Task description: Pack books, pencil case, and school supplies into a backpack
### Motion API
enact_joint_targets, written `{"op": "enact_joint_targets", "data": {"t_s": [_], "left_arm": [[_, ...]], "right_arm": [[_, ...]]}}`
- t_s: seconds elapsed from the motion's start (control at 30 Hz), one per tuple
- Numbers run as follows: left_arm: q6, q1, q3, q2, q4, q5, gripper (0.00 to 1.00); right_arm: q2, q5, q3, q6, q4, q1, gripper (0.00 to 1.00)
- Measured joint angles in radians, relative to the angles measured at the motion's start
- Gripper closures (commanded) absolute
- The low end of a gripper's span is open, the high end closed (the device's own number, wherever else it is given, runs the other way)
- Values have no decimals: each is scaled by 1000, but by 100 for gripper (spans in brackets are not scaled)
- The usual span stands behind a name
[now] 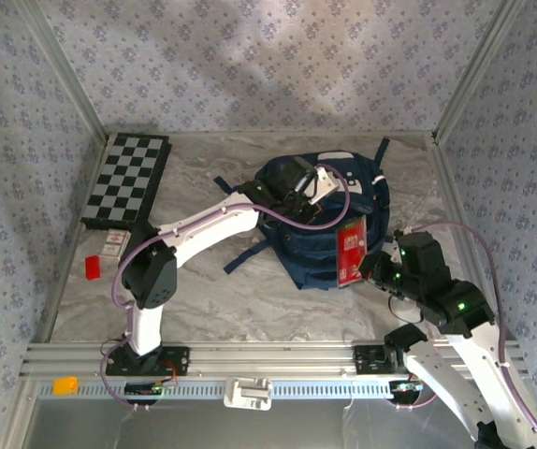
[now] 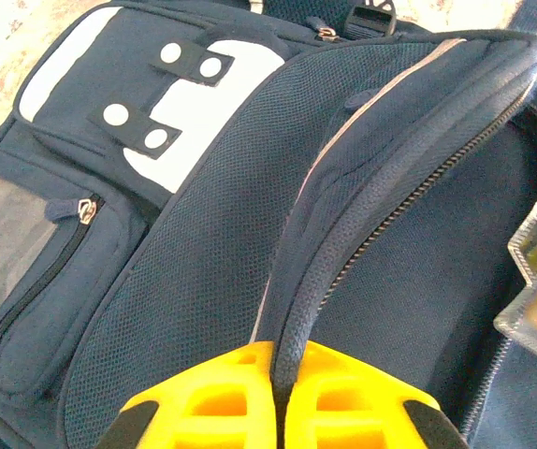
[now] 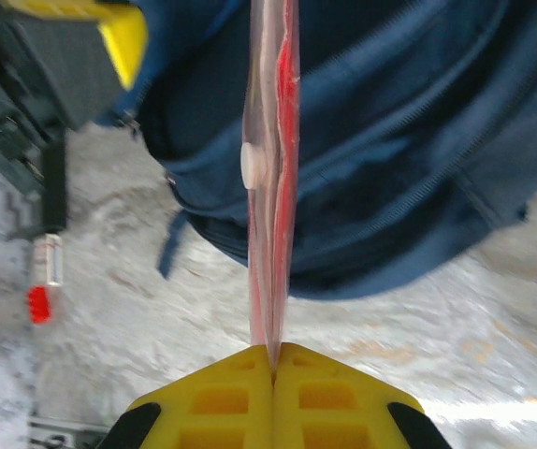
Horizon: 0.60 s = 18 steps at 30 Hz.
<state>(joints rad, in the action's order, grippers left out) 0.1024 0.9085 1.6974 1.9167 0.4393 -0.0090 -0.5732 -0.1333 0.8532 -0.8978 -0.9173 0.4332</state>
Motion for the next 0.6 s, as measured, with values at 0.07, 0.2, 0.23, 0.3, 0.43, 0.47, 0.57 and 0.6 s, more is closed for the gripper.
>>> {"op": "enact_joint_targets", "data": {"t_s": [0.07,0.2,0.23,0.3,0.43,0.47,0.57,0.6], "left_arm": [[-33,8,-4,-19,5,-27,100],[-105,35,-41,-80,13,-93,100],[-124,44,-52,-93,14,-114,100],[-182,66,-74,-119,32,-158,100],[-325,90,-99,-156,68,-211,100],[-362,96,-106,-164,71,-222,100],[-452,115,-119,-174,92,-249,100],[-481,119,-119,-174,101,-261,100]], "right_arm": [[1,5,-13,-36,56,0,100],[-23,23,-106,-123,195,0,100],[-36,34,-126,-141,220,0,100],[-63,64,-173,-183,294,1,100],[-98,164,-233,-251,402,43,100],[-107,199,-245,-269,430,68,100],[-130,290,-258,-313,510,147,100],[-132,322,-258,-324,529,171,100]]}}
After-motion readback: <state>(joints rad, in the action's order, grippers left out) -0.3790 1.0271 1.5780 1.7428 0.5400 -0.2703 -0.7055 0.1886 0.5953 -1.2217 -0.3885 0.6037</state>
